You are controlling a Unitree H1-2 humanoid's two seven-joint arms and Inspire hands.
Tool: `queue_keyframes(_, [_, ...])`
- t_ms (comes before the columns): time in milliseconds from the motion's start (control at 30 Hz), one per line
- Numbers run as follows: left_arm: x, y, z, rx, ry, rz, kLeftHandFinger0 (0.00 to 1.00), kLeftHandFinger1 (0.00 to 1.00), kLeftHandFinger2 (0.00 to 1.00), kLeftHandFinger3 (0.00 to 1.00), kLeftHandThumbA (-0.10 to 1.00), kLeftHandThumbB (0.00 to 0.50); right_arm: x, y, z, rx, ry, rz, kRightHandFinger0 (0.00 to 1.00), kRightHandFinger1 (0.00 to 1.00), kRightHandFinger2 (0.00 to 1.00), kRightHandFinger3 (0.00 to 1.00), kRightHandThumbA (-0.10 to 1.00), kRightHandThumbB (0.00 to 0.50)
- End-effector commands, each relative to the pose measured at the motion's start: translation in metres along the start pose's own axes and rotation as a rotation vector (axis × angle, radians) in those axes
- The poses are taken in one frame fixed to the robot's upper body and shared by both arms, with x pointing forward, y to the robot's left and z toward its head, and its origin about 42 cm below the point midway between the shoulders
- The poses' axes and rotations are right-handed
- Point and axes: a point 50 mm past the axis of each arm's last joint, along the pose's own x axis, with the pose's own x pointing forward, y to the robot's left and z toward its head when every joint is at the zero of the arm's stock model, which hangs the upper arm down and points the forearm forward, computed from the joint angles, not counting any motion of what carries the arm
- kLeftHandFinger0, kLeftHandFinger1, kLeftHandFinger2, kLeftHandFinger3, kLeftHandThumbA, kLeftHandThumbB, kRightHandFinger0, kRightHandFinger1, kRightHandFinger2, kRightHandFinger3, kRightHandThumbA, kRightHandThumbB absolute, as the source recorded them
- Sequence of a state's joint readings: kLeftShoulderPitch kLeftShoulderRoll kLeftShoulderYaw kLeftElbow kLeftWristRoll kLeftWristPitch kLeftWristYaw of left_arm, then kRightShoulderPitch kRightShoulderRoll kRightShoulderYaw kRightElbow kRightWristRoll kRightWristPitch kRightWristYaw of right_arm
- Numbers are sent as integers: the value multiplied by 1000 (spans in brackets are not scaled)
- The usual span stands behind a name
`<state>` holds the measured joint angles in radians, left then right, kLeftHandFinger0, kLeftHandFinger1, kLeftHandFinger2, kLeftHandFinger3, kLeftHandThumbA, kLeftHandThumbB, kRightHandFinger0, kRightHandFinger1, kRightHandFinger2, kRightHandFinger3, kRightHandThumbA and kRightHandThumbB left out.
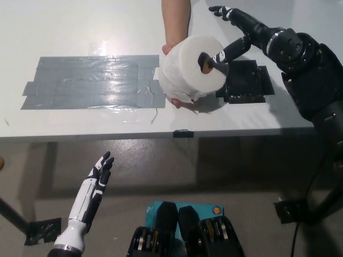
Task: A person hands over a roll of toilet paper to the robot , and the robot inserts its right thumb into the hole in the centre to grab the roll, and then places it on the balck area on the desk.
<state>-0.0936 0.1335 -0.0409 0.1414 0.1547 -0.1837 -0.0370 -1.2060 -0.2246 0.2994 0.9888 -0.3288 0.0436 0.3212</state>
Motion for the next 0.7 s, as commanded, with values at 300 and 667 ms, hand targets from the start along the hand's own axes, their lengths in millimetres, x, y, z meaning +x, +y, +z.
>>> queue_keyframes(300, [10,4,15,17,-63,1,1000,1000,1000,1000,1000,44,12,-7,43,-52,-96,-42,1000,1000,1000,1000,925,380])
queue_keyframes(667, [11,5,16,28,-69,-1,1000,1000,1000,1000,1000,58,21,2,52,-102,-77,-33,1000,1000,1000,1000,910,420])
